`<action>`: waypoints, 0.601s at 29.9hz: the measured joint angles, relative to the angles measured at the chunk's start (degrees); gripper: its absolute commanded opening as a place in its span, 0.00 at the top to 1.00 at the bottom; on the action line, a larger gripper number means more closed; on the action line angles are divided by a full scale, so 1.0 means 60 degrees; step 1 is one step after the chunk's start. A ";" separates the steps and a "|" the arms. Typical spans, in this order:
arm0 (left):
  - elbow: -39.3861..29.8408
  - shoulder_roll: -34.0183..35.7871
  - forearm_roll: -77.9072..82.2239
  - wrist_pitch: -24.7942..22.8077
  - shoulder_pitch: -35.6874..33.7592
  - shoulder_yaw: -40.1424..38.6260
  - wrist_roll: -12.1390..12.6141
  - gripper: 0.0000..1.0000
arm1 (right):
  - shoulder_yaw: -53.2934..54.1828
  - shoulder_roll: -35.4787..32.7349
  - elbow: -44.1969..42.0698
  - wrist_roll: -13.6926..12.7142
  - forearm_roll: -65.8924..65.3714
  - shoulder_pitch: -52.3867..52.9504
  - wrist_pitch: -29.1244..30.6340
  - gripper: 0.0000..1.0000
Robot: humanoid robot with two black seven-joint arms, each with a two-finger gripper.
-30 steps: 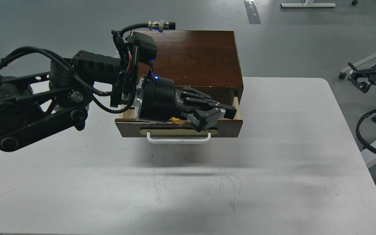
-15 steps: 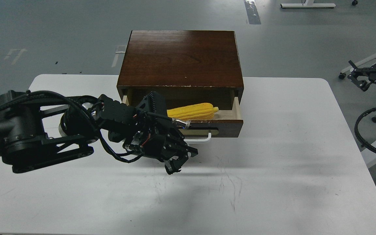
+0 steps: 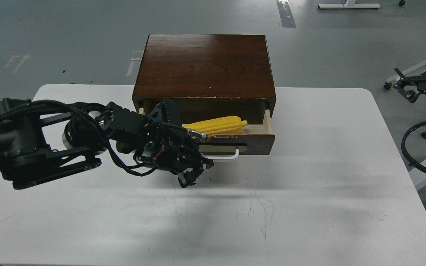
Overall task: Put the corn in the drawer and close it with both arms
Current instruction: 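Push the drawer front with the left hand into the box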
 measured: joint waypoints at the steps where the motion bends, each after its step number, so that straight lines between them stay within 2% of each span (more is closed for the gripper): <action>1: 0.0043 0.0018 0.0003 0.0000 -0.0004 0.0000 0.0004 1.00 | 0.0000 0.0000 -0.0004 0.0000 0.0000 0.0000 0.0000 0.00; 18: 0.1306 0.0033 0.0353 -0.0001 -0.0060 -0.0019 0.0004 1.00 | 0.0030 -0.0001 0.0008 0.0000 0.0000 0.0033 0.0000 0.00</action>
